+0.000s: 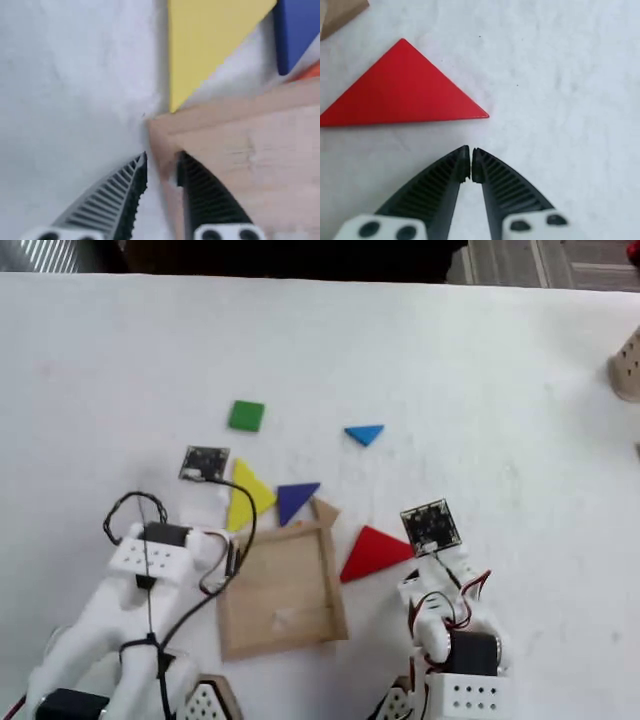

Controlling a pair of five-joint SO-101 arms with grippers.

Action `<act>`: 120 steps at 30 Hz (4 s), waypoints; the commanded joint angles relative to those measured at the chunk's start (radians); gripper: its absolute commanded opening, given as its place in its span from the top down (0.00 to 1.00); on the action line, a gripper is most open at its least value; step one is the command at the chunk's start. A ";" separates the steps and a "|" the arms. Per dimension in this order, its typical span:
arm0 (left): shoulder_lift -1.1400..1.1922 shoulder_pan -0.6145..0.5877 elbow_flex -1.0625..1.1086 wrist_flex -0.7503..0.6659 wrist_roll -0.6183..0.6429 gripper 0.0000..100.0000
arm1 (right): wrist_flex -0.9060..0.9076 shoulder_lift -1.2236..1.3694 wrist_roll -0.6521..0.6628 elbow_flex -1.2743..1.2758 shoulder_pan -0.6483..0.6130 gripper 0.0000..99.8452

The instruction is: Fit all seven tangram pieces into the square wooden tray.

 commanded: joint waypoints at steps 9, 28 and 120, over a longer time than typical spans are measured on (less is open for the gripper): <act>0.018 -0.093 -0.018 -0.040 -0.012 0.97 | -0.016 -0.008 0.000 0.002 0.008 0.98; 0.025 -0.463 -0.192 -0.109 -0.281 0.97 | -0.016 -0.008 0.000 0.002 0.008 0.98; 0.007 0.245 0.015 0.072 -0.114 0.98 | -0.016 -0.008 0.003 0.002 0.008 0.98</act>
